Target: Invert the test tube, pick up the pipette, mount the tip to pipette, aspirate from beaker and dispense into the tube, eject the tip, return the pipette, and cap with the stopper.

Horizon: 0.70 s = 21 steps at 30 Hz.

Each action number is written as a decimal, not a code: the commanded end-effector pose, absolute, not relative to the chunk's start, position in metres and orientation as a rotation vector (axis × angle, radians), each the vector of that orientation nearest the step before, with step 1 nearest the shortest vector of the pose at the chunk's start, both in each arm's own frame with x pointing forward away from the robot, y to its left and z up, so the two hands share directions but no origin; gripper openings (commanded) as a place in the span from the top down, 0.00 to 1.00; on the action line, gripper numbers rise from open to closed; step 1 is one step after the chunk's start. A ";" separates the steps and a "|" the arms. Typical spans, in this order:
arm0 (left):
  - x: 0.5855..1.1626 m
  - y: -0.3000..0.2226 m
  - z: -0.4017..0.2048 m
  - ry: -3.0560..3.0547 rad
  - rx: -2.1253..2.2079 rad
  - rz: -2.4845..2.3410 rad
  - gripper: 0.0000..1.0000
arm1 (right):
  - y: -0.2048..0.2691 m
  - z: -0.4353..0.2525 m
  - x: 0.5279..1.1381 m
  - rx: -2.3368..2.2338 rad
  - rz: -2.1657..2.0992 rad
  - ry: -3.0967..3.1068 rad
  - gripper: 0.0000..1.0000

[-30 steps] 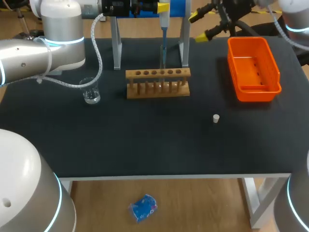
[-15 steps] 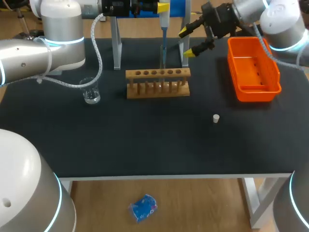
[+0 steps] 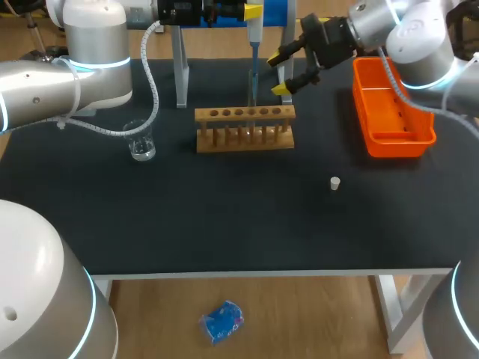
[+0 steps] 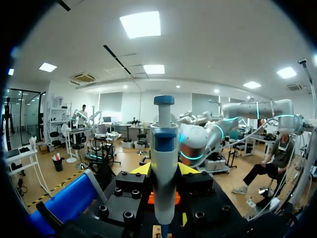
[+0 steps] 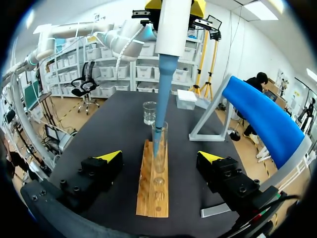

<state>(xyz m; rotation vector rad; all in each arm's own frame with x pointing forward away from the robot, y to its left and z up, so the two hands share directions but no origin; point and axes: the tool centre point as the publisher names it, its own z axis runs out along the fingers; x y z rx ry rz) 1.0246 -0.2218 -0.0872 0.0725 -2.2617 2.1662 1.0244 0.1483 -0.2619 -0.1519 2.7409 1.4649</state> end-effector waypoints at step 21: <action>1.022 -0.221 -0.080 -2.276 0.060 2.155 1.00 | 0.148 -0.262 1.025 -0.160 1.470 2.739 0.00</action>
